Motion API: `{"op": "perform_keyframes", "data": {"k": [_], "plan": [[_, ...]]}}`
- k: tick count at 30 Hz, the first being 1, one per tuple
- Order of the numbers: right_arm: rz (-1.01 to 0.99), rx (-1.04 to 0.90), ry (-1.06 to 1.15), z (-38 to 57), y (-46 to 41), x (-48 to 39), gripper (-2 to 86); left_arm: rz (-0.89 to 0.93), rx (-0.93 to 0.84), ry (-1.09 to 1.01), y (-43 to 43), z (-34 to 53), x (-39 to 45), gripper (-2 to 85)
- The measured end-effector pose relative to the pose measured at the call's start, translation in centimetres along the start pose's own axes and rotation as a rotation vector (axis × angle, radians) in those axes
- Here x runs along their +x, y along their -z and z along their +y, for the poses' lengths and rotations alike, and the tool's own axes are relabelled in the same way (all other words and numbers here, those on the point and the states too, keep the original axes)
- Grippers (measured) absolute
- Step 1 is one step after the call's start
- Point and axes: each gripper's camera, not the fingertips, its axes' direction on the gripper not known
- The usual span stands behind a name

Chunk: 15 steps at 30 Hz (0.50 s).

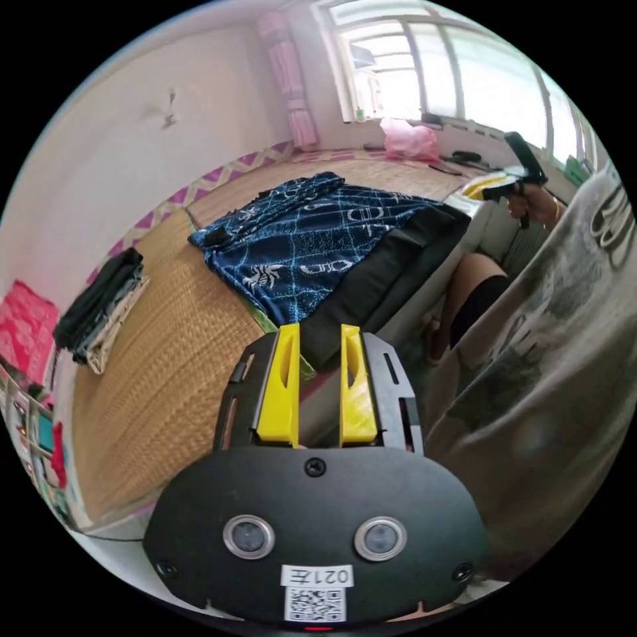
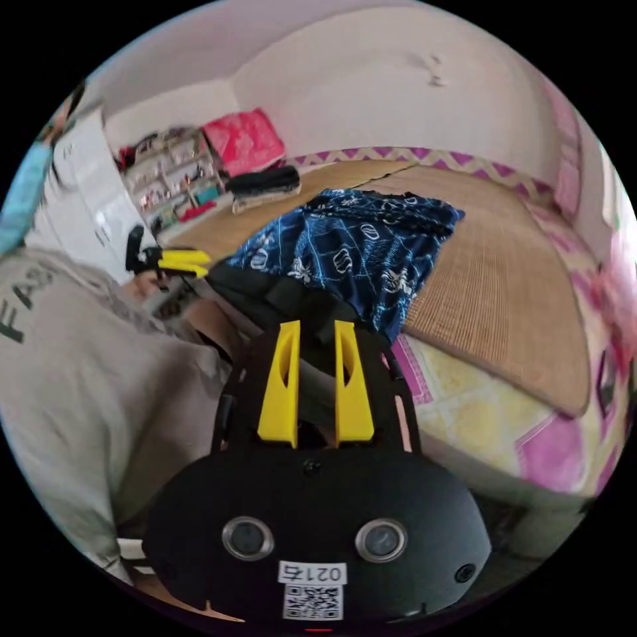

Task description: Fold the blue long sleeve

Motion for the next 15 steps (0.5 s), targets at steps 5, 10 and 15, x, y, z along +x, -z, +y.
{"op": "perform_keyframes", "data": {"k": [5,10,15], "plan": [[0.234,-0.142,0.226,-2.6,-4.0,-6.9,9.2,-0.004,-0.085,-0.081,-1.4,-1.9,2.2,10.0],[0.309,-0.256,0.227,-2.7,-6.7,-8.7,4.5,-0.026,-0.094,-0.084,-1.4,-2.2,3.7,6.9],[0.368,-0.137,0.130,-1.4,-3.5,-9.4,-0.7,-0.044,-0.083,-0.058,-0.7,-1.4,4.1,-0.2]]}}
